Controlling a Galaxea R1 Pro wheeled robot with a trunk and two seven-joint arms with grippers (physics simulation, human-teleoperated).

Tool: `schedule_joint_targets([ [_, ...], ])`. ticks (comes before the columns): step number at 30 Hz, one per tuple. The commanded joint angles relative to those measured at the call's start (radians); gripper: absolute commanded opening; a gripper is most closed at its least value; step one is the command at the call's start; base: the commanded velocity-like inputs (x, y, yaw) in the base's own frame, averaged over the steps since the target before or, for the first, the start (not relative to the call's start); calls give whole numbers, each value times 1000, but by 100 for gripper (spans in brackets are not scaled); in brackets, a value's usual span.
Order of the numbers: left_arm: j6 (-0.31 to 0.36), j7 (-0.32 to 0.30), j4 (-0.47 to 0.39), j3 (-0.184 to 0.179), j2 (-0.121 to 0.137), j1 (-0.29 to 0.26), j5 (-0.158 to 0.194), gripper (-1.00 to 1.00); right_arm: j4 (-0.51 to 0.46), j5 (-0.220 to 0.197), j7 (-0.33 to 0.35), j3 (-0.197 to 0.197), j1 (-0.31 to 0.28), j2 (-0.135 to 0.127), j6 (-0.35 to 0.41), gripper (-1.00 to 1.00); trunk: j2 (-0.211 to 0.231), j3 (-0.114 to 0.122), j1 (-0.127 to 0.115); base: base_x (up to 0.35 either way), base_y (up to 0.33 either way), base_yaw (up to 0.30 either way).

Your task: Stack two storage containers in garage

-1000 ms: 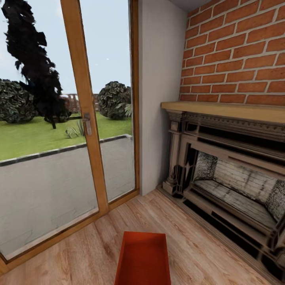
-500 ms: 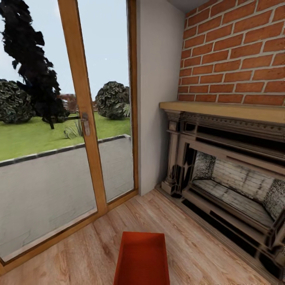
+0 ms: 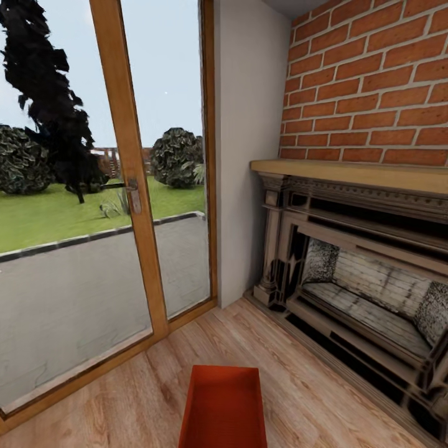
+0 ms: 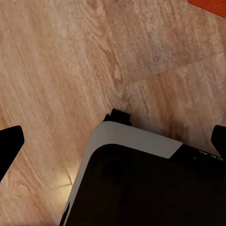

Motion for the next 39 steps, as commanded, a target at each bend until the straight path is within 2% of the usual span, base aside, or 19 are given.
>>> schedule_joint_targets([
  [1,-2,2,0,-9,0,-1,8,100,3,-4,-3,8,-1,0,-5,100,-1,-1,0,171,50,0],
  [39,-2,2,0,-9,0,-1,8,100,3,-6,-2,1,-1,5,4,100,-1,-1,0,44,5,0],
])
